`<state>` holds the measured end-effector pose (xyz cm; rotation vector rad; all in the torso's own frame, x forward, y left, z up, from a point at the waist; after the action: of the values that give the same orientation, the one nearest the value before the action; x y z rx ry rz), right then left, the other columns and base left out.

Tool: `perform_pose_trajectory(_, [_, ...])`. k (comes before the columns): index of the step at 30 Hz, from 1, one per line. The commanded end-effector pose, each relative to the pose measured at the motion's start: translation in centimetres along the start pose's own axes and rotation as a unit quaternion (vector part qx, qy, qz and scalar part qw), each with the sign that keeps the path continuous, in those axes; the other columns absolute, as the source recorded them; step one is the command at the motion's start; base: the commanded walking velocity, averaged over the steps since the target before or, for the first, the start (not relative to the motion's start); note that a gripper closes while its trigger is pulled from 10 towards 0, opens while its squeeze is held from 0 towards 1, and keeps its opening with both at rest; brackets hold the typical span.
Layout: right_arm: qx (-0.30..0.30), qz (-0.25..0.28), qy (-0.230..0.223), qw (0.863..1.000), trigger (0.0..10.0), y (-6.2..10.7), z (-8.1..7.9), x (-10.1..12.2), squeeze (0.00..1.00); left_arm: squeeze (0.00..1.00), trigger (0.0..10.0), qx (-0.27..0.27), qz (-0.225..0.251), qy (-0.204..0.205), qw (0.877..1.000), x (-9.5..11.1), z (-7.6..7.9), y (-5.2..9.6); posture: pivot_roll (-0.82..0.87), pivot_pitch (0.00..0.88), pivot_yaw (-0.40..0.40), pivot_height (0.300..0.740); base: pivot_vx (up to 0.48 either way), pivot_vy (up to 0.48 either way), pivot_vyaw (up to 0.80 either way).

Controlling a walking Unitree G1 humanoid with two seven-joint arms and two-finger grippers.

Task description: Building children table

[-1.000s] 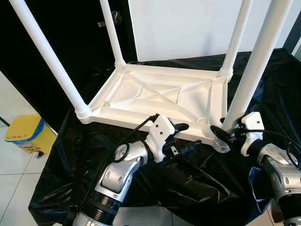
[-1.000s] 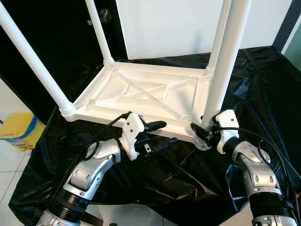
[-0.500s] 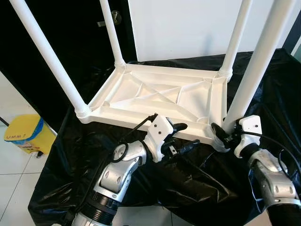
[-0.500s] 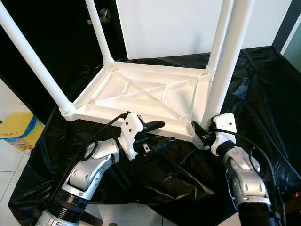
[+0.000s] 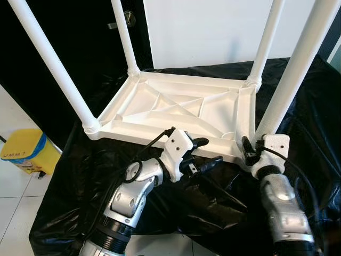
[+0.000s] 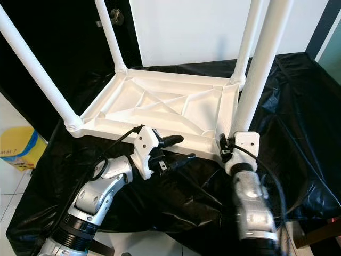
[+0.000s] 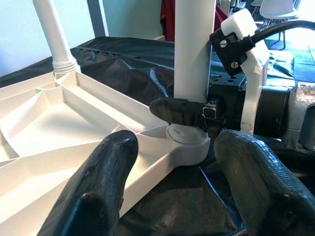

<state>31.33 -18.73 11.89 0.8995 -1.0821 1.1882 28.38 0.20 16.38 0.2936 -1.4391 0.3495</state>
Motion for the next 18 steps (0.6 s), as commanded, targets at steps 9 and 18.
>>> perform_pose_trajectory(9, [-0.034, -0.057, -0.023, 0.998, 10.0, 1.0, -1.7, -1.3, 0.0, 0.0, 10.0, 0.028, 0.002, 0.005, 1.0, -0.2, -0.6, 0.2, -0.15, 0.042, 0.061, 0.74, 0.0, 0.0, 0.0])
perform_pose_trajectory(18, [-0.019, -0.031, -0.018, 0.999, 10.0, 1.0, -2.1, -0.1, 1.0, 0.0, 10.0, 0.032, 0.005, 0.005, 0.999, -0.2, -0.7, 0.3, -0.15, 0.043, 0.058, 0.74, 0.0, 0.0, 0.0])
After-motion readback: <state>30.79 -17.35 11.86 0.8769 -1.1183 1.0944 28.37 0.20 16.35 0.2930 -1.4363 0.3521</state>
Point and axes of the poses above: a point about 5 cm out from each wrist's last joint towards the gripper, its own y axis pointing back from the gripper into the wrist, its own x axis along the axis of the wrist's last joint, z = x × y, the point moved 4 cm from there along -y, pointing out of the wrist towards the gripper, and after that the axes turned 15 degrees about y, right-handed, at the moved point
